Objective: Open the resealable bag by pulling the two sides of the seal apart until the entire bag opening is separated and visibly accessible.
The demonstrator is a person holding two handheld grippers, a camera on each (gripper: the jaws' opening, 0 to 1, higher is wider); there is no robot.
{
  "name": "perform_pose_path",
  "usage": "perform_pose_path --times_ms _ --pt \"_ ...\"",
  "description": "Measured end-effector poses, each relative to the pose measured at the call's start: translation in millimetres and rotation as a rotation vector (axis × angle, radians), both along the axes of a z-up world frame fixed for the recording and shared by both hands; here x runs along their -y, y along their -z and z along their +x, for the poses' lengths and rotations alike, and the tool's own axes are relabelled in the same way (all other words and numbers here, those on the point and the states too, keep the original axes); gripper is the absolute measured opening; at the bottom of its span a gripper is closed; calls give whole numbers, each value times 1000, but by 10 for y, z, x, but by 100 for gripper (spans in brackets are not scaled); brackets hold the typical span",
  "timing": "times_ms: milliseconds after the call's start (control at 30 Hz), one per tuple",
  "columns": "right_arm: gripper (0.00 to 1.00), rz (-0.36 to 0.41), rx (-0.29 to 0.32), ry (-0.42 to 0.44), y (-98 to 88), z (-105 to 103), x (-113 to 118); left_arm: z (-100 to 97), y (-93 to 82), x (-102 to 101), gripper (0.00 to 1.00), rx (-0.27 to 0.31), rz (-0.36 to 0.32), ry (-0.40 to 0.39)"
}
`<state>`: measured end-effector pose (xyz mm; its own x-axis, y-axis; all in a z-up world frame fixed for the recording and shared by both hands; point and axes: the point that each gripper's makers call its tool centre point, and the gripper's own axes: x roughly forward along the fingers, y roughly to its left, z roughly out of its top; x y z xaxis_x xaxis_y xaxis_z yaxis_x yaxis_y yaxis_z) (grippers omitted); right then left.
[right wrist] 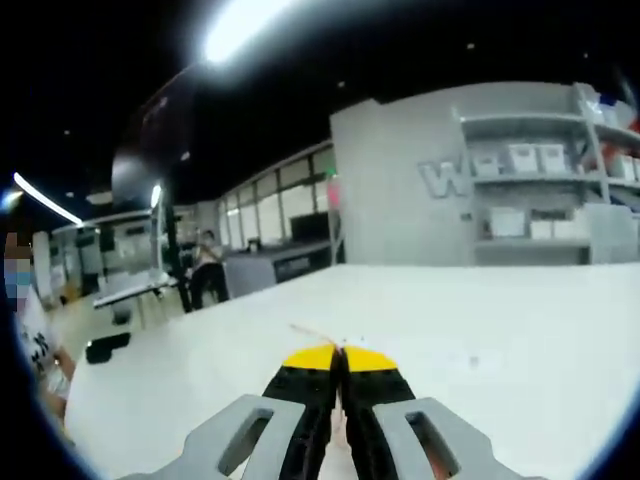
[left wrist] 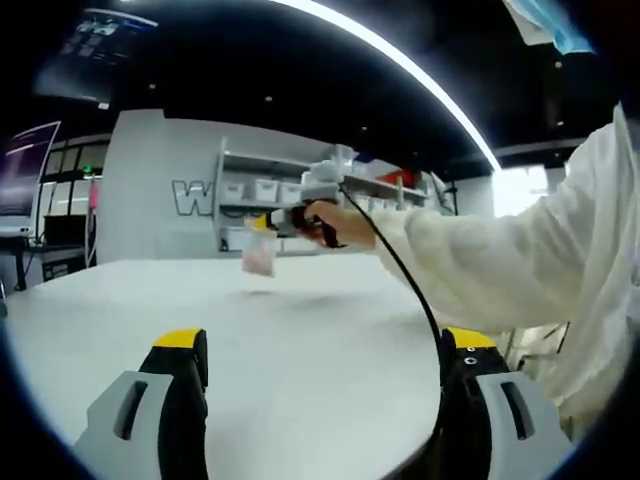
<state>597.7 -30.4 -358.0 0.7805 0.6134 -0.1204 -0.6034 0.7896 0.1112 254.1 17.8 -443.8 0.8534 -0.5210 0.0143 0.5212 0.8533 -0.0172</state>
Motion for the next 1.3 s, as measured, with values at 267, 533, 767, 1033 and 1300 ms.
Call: perform_pose_path --times_ms 267,533,767,1033,1300 --pt "0 -13 -19 2 103 31 -39 1 4 -38 96 -1 -5 -9" --pt "0 -117 75 48 111 142 -19 15 5 -21 96 -2 -5 -5" --pt "0 -277 152 85 198 245 -46 21 -5 -17 96 -1 1 -7" --pt "0 -536 285 135 359 273 -149 17 -11 -32 96 1 7 -12" --pt "0 -715 380 101 530 195 -377 3 -12 -61 96 2 4 -16"
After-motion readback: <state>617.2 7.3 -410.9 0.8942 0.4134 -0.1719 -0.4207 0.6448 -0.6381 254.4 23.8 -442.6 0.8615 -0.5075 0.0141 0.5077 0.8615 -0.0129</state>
